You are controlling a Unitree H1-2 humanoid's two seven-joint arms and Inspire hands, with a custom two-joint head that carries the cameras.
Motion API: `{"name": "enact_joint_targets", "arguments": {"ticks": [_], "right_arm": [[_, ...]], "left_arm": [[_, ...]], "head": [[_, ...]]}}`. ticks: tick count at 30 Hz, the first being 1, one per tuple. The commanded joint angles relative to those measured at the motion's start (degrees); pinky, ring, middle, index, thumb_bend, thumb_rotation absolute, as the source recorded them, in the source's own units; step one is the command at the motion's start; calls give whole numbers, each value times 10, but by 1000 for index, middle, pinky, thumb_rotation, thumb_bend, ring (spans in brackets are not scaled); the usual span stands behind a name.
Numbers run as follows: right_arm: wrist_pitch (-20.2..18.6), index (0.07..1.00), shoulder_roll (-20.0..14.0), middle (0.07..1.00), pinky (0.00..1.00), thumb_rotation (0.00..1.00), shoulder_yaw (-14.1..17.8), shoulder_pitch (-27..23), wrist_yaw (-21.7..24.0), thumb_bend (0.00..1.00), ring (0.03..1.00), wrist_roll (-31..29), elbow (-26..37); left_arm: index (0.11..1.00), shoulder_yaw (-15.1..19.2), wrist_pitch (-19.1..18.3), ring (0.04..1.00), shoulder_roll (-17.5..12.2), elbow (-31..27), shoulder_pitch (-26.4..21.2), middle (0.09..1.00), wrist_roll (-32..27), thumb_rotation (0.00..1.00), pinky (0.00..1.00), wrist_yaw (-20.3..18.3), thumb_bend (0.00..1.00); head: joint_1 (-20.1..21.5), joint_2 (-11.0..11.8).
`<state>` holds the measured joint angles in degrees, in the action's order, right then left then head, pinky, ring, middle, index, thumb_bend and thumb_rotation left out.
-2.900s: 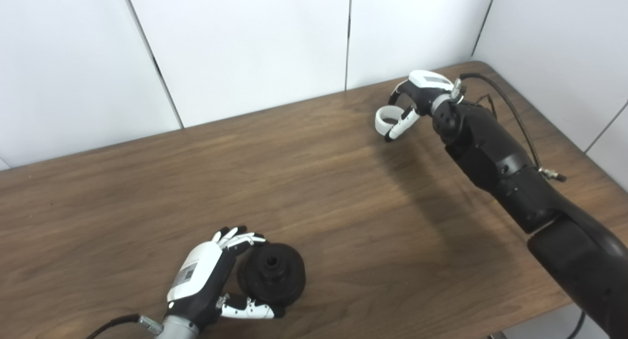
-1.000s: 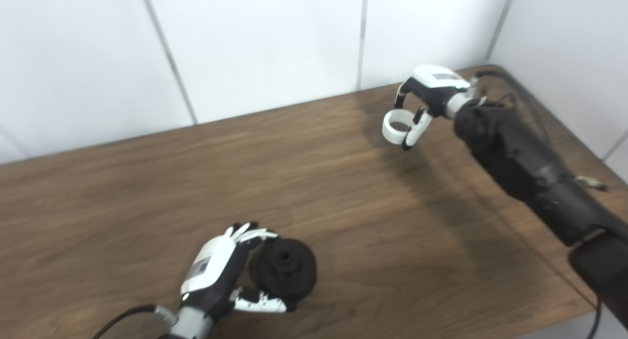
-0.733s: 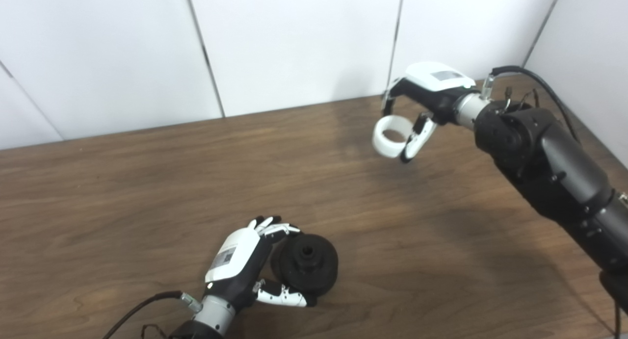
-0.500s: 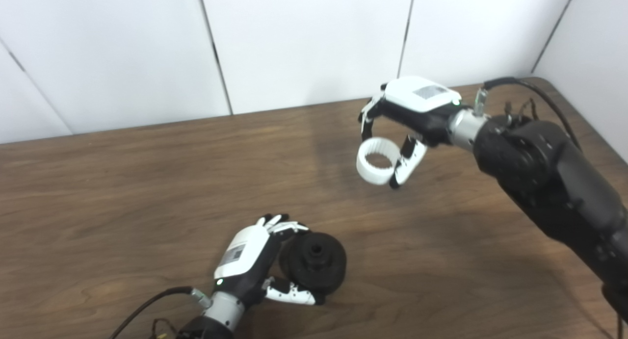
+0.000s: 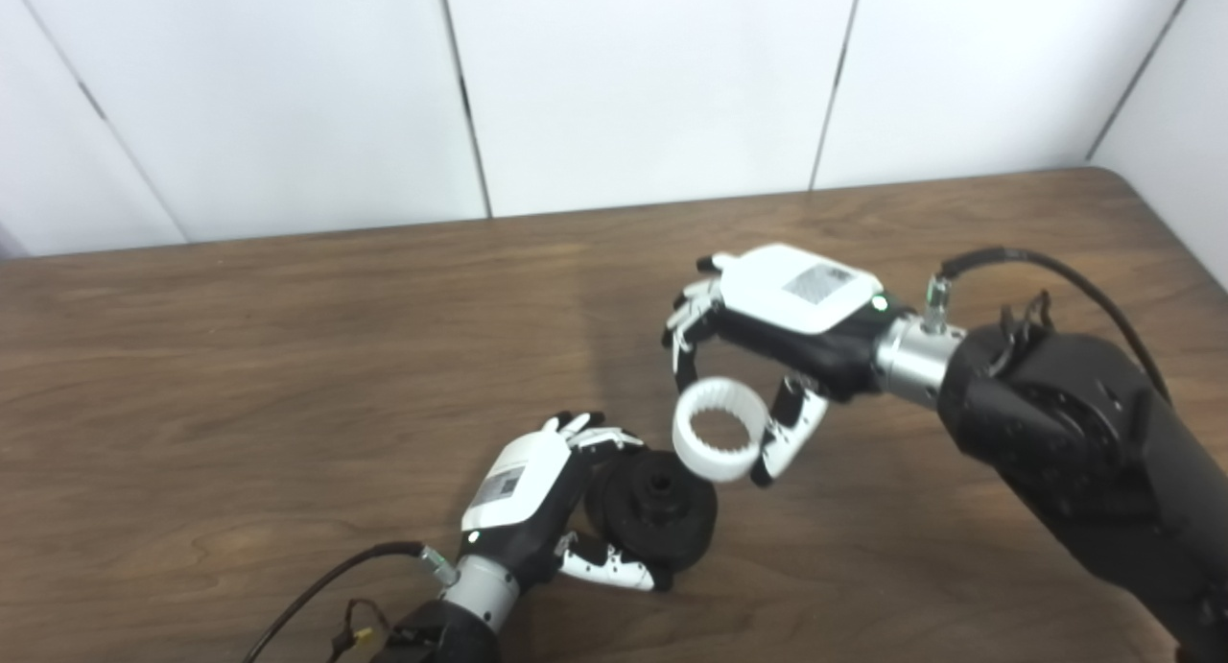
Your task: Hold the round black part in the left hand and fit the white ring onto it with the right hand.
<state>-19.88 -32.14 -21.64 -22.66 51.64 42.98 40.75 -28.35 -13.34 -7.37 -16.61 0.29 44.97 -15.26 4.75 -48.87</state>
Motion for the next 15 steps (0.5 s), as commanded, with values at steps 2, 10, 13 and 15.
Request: {"name": "enact_joint_targets", "arguments": {"ticks": [2,10,13,15], "right_arm": [[12,481,9,793,1000,138,6,-21,9,526,888,10,24],[14,482,34,786,1000,139,7,-20,32,526,882,14,29],[17,482,38,787,1000,139,9,-19,36,526,883,15,28],[19,482,40,786,1000,139,10,-17,36,526,881,15,27]], "left_arm": [[480,-12,-14,955,6,8,-6,825,15,53,1000,-20,525],[480,-13,-25,962,8,2,-15,818,13,53,1000,-29,525],[480,-13,-26,958,9,1,-16,814,15,53,1000,-28,525],[480,-13,-25,957,10,1,-16,812,14,53,1000,-27,525]], "head": [[-2,-8],[1,-24],[1,-28],[1,-29]]}}
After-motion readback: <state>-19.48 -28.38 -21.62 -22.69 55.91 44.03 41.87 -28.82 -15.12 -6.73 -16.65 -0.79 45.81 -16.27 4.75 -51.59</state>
